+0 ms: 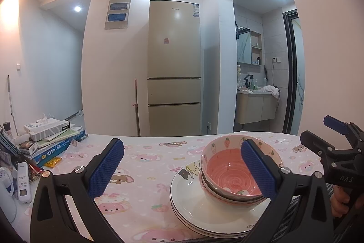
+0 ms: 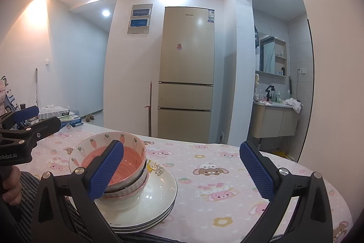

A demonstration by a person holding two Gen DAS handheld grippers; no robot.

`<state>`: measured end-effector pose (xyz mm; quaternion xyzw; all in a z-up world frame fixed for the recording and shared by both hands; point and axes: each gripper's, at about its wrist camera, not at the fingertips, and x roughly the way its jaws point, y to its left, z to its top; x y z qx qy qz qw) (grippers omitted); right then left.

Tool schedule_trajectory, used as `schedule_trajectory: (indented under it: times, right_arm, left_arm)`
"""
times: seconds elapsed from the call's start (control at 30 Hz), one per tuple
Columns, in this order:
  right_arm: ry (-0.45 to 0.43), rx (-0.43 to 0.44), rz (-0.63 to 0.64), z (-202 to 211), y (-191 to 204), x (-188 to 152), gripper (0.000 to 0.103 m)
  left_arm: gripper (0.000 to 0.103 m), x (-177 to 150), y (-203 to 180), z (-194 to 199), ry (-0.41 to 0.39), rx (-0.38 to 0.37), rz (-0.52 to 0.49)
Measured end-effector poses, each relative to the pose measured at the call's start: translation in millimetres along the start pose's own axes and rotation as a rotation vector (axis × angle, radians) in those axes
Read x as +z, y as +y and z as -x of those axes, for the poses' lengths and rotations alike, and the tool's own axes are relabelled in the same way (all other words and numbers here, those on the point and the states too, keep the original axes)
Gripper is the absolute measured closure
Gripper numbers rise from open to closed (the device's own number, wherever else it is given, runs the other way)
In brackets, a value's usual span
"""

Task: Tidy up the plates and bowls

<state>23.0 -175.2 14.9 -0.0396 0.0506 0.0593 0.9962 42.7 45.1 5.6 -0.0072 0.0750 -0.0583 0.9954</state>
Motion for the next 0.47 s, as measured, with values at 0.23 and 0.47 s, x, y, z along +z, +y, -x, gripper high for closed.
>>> schedule_trajectory:
  times: [0.23,0.47]
  right_arm:
    - [-0.001,-0.001,0.001,-0.1,0.1,-0.3,0.000]
    - [-0.001,-0.001,0.001,-0.5,-0.3,-0.6,0.000]
  left_arm:
    - [0.000,0.5,-2.3,1.1,-0.004,-0.003,-0.011]
    - [0.000,-0.3,-5.2,3.6,-0.011,-0.003,-0.023]
